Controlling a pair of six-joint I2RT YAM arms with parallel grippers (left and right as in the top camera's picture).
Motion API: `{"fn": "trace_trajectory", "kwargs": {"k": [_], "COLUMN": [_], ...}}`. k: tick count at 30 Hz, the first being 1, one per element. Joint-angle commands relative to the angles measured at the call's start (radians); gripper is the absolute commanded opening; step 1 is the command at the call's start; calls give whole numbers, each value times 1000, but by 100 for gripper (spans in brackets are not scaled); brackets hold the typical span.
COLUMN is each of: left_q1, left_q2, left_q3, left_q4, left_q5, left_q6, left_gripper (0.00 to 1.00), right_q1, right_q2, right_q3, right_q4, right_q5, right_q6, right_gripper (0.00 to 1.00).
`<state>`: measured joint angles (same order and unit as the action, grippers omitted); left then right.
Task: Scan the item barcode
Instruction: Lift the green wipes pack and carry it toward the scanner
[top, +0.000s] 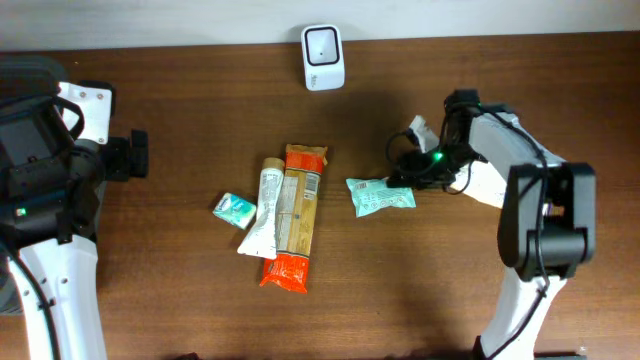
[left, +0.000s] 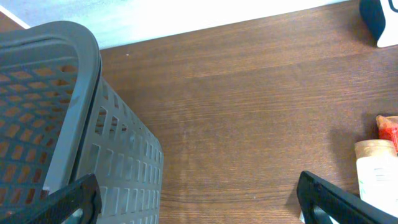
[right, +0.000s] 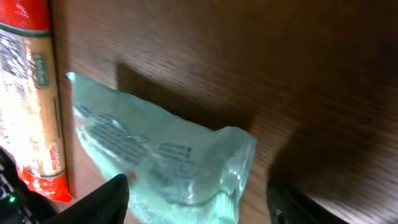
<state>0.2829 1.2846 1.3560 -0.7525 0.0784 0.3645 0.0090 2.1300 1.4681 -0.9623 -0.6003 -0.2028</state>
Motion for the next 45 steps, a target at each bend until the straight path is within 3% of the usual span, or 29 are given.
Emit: {"fn": "trace_trajectory", "kwargs": {"k": [1,7,9,12,14,22,29,37,45], "left_q1": [3,3,3,3,3,3,3,3,3], "left_q2": [1,1,1,1,1,1,1,1,1], "left_q3": [4,4,4,4,4,4,4,4,4], "left_q4": [2,2,2,2,2,2,2,2,2], "left_q5": [10,10,10,10,10,10,10,10,10], "left_q6": [15,15,15,15,15,15,15,15,15], "left_gripper": [99,99,99,99,99,99,99,99,99], "right_q1": [2,12,12,12,12,-24,-23,-23,-21], "right_q2": [17,72,104,134,134,99,-130,-413,-538], "right_q3": [8,7,5,-2,-2,36,94,94,94], "right_q4": [6,11,9,7,5,-40,-146,-136,-111], "right_q5": [-29,-94,-108,-112,-124,-319,-328,-264,-256], "right_q6": [-45,-44,-44,-43,-44,-52,-51,33,107], "right_gripper": [70,58,47,19,10,4,4,4,4]}}
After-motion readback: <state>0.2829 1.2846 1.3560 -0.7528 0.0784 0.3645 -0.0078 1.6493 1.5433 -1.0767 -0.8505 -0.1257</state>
